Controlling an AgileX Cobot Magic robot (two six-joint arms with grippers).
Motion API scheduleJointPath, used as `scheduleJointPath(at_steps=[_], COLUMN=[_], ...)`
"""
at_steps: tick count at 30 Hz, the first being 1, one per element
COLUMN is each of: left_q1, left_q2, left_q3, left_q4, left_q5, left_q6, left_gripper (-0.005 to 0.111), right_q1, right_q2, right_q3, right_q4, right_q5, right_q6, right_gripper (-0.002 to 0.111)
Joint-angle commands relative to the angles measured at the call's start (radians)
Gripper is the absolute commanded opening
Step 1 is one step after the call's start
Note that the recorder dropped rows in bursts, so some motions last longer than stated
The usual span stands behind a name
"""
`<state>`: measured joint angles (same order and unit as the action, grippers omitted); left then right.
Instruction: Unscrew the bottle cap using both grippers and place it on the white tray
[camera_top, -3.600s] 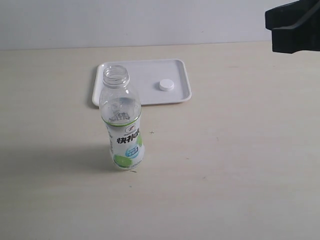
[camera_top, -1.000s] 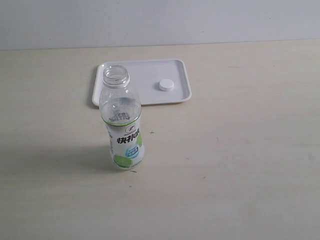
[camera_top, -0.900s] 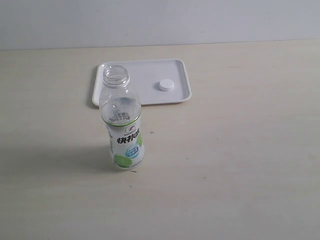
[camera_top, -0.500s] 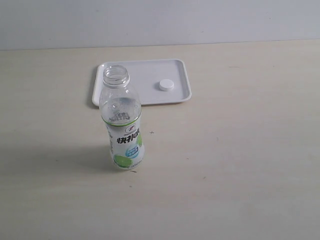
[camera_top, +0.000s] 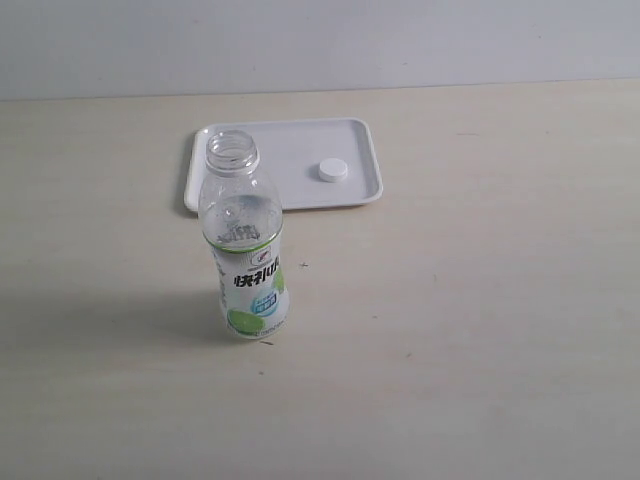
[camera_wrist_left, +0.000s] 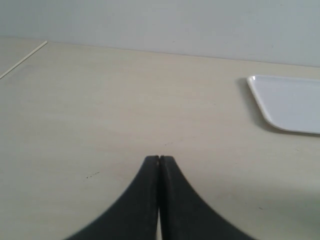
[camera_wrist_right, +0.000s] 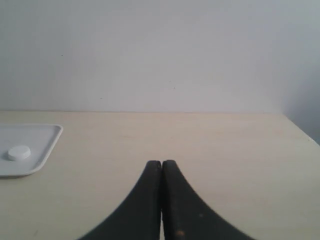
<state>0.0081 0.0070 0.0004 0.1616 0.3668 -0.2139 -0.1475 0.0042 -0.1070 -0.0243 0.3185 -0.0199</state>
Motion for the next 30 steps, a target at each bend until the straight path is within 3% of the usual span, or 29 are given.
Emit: scheduleJointPath(at_steps=[1, 23, 30], left_q1=[0.002, 0.002, 0.002], left_q2=[-0.007, -0.007, -0.007], left_q3=[0.0, 0.0, 0.0], left_q4=[0.006, 0.006, 0.006], left_q5=[-0.006, -0.006, -0.006], left_q6=[0.004, 0.004, 0.004], left_gripper=[0.0, 0.0, 0.0], right_q1=[-0.006, -0.006, -0.006], right_q2=[-0.004, -0.004, -0.004], right_q3=[0.036, 0.055, 0.107], right_q4=[-0.012, -0.019, -0.019], right_q5=[-0.034, -0.01, -0.12], right_q6=[0.004, 0.009, 0.007], right_gripper=[0.0, 0.0, 0.0])
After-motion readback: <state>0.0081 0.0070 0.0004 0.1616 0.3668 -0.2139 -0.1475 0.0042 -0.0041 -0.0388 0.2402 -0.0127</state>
